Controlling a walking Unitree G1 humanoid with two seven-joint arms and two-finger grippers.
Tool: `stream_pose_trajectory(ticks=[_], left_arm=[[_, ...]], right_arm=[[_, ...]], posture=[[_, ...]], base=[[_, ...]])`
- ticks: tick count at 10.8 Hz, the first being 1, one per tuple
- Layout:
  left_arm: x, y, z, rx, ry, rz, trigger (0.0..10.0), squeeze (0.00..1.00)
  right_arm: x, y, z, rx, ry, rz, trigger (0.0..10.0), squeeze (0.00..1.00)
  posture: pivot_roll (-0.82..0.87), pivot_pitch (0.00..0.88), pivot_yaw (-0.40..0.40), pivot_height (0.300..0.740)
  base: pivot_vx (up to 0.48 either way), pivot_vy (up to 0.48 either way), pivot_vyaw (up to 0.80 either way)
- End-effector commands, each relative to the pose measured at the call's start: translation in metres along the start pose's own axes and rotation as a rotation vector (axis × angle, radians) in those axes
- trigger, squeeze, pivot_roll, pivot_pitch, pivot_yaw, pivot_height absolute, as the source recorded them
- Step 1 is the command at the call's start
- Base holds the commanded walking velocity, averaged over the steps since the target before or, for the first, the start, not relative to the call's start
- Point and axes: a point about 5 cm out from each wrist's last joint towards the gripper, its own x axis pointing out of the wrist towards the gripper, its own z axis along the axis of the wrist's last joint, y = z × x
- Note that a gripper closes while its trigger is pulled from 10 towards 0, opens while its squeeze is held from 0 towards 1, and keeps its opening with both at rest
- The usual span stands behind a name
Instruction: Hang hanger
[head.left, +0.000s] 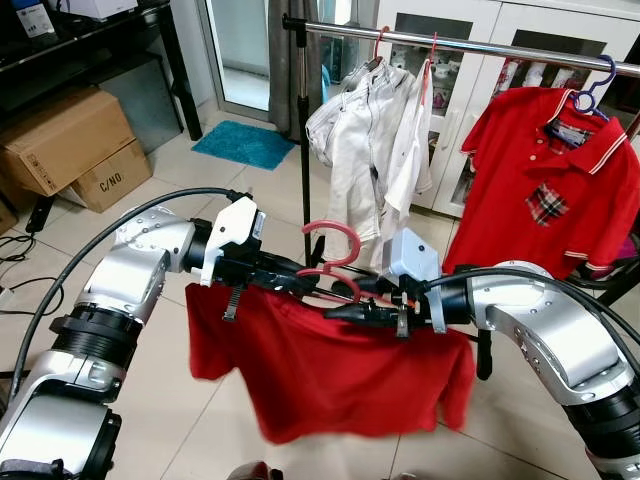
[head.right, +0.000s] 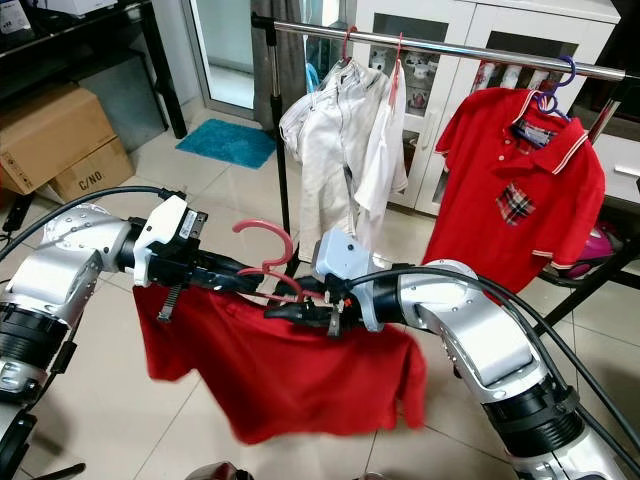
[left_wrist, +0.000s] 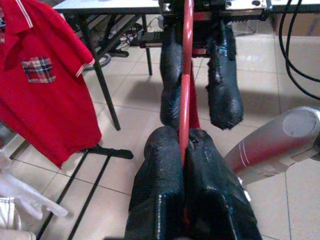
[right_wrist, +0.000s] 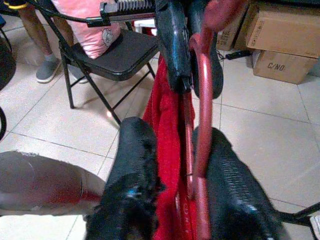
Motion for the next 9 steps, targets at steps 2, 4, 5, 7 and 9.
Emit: stream_pose_trajectory(ticks=[2,4,5,7,9], left_arm=[[-0.0084,0.0036,0.0061,0.033,-0.017,0.059,0.0,0.0],[-0.0087,0.0056,0.0063,0.038,-0.02,0.077,0.0,0.0],[-0.0094,0.0067,0.0073,0.042,-0.023,0.083,0.0,0.0],[-0.0098,0.0074,0.0094,0.052,-0.031,0.095,0.0,0.0],[-0.0089,0.01,0.0156,0.078,-0.086,0.133,10.0,1.0]], right_arm=[[0.0039,0.0042,0.001,0.004,-0.014,0.059,0.0,0.0],[0.0045,0.0043,0.0012,0.002,-0.017,0.067,0.0,0.0],[0.0044,0.0045,0.0009,0.001,-0.017,0.069,0.0,0.0],[0.0033,0.0049,-0.0007,-0.002,-0.013,0.069,0.0,0.0],[0.0006,0.005,-0.0025,-0.004,-0.012,0.055,0.0,0.0]], posture=[[-0.06,0.0,0.012,0.74],[-0.07,0.0,0.012,0.74],[-0.07,0.0,0.012,0.74],[-0.07,0.0,0.01,0.74],[-0.07,0.0,0.006,0.74]], base=[[0.0,0.0,0.0],[0.0,0.0,0.0],[0.0,0.0,0.0],[0.0,0.0,0.0],[0.0,0.0,0.0]])
